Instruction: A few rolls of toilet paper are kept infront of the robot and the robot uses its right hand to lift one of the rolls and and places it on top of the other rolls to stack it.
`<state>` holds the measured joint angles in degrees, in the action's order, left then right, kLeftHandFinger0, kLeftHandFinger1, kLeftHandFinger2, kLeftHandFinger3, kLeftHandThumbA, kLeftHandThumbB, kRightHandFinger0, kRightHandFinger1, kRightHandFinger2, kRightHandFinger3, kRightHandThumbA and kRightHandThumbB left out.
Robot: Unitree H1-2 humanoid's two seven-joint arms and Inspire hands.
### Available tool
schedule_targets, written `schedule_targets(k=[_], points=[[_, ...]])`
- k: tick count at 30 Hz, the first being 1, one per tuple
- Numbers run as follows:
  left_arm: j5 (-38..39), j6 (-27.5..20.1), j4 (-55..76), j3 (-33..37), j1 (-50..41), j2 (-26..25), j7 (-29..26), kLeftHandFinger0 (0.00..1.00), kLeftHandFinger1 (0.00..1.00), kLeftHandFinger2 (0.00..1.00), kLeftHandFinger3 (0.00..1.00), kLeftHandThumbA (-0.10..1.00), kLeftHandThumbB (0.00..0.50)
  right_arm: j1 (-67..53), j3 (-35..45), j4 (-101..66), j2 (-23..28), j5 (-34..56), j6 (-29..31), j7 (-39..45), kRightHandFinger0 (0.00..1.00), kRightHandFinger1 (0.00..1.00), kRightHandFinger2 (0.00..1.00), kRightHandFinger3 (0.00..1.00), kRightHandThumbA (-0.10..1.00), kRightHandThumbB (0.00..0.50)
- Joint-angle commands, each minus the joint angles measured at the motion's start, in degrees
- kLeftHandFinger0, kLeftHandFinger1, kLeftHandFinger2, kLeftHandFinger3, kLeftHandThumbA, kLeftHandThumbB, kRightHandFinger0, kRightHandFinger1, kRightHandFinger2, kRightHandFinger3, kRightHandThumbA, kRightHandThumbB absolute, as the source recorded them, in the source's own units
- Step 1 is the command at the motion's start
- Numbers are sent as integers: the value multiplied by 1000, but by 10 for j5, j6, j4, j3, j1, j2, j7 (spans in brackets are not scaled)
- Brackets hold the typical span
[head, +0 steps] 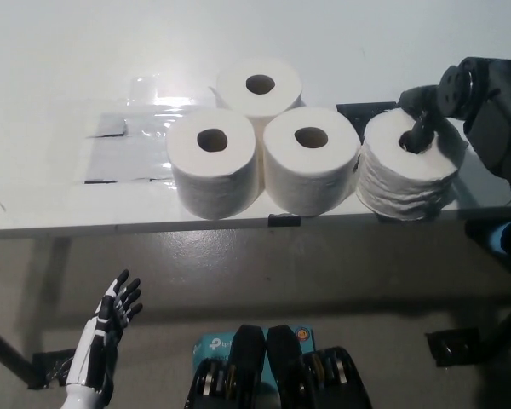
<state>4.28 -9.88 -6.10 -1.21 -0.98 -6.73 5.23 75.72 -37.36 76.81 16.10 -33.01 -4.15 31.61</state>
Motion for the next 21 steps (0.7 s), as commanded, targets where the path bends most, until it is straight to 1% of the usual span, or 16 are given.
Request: schedule_targets(k=[1, 2, 3, 4, 6, 7, 8, 9, 10, 11, 14, 16, 17, 19, 20, 21], points=[[2, -21, 18, -3, 6, -6, 6, 1000, 1000, 1000, 1000, 1000, 209, 3, 11, -10, 17, -8, 17, -81, 3, 282, 404, 474, 780, 68], [3, -22, 18, -4, 7, -6, 6, 1000, 1000, 1000, 1000, 1000, 209, -3, 15, -12, 23, -4, 31, -91, 216, 580, 760, 494, 792, 44], [3, -20, 19, -5, 8, -6, 4, 1000, 1000, 1000, 1000, 1000, 210, -8, 21, -15, 29, -1, 41, -101, 372, 768, 983, 587, 794, 29], [5, -16, 20, -6, 8, -5, 4, 1000, 1000, 1000, 1000, 1000, 217, -11, 30, -14, 32, 6, 39, -110, 431, 847, 1000, 595, 796, 24], [5, -14, 22, -7, 10, -5, 2, 1000, 1000, 1000, 1000, 1000, 226, -16, 48, -16, 39, 15, 44, -124, 283, 698, 972, 571, 790, 13], [5, -14, 22, -8, 10, -5, 2, 1000, 1000, 1000, 1000, 1000, 227, -15, 49, -16, 39, 15, 45, -125, 268, 683, 960, 583, 789, 11], [4, -17, 19, -9, 12, -5, 1, 1000, 1000, 1000, 1000, 1000, 224, -18, 65, -17, 44, 26, 49, -128, 195, 577, 877, 622, 789, 4], [5, -20, 17, -10, 13, -5, 1, 1000, 1000, 1000, 1000, 1000, 223, -20, 71, -17, 45, 29, 47, -128, 178, 559, 863, 627, 794, 3], [6, -19, 17, -11, 13, -6, 2, 1000, 1000, 1000, 1000, 1000, 223, -21, 85, -15, 46, 36, 50, -127, 147, 507, 804, 582, 792, 1], [7, -15, 20, -12, 12, -6, 2, 1000, 1000, 1000, 1000, 1000, 233, -27, 111, -16, 51, 57, 47, -127, 15, 376, 721, 582, 780, 0], [8, -10, 23, -16, 12, -5, 2, 1000, 1000, 1000, 1000, 1000, 246, -41, 166, -22, 60, 97, 53, -119, 0, 308, 693, 679, 798, 0], [6, -13, 22, -16, 11, -4, 2, 1000, 1000, 1000, 1000, 1000, 238, -57, 224, -18, 63, 136, 43, -114, 0, 300, 647, 590, 835, 6], [6, -13, 23, -17, 11, -5, 2, 1000, 1000, 1000, 1000, 1000, 238, -58, 236, -16, 62, 140, 40, -113, 0, 304, 650, 598, 847, 6], [4, -19, 18, -17, 12, -5, 2, 1000, 1000, 1000, 1000, 1000, 231, -69, 298, -4, 60, 183, 20, -114, 28, 321, 630, 490, 818, 17], [5, -16, 20, -19, 12, -6, 3, 1000, 1000, 1000, 1000, 1000, 235, -71, 321, -3, 59, 198, 10, -108, 1, 266, 573, 429, 809, 21], [6, -15, 20, -20, 12, -4, 1, 1000, 1000, 1000, 1000, 1000, 234, -76, 363, 3, 60, 233, -4, -94, 0, 160, 482, 387, 773, 23]])
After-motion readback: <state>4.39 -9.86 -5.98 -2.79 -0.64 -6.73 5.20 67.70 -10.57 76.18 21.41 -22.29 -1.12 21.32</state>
